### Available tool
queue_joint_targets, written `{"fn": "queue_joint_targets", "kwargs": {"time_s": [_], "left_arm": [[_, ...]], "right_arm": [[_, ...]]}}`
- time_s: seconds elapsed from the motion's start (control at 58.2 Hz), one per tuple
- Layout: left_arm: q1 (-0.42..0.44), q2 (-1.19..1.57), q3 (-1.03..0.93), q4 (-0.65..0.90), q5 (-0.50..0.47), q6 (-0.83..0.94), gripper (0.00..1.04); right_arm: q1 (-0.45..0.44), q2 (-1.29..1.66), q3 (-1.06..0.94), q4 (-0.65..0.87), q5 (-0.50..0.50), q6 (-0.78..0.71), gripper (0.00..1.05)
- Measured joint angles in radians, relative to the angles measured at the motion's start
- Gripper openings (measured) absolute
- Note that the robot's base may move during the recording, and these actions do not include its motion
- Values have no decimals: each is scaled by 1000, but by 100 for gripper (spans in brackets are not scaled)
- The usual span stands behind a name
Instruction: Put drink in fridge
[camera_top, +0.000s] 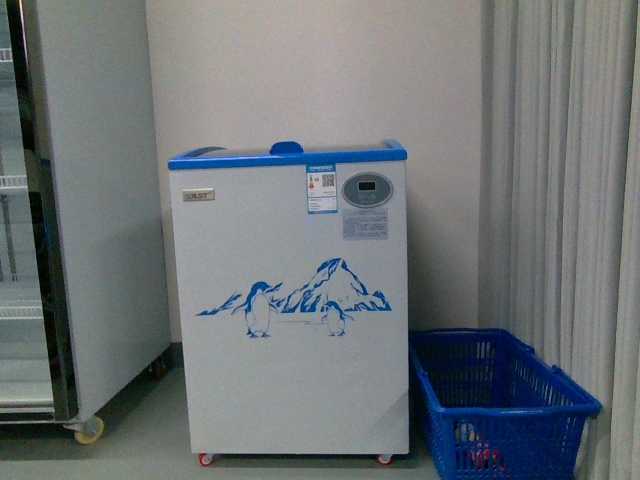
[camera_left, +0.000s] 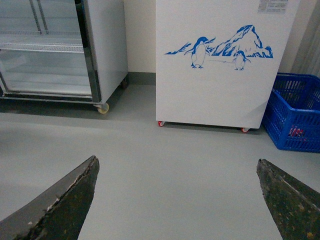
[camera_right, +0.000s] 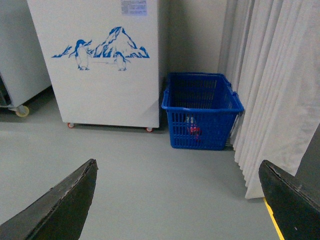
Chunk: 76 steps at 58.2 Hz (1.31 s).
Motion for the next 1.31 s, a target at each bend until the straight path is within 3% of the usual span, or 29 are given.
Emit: {"fn": "queue_joint_targets", "kwargs": {"time_s": [1.306], "left_arm": [[0,0,0,0,0,0,97]], "right_arm": [[0,0,0,0,0,0,97]]}}
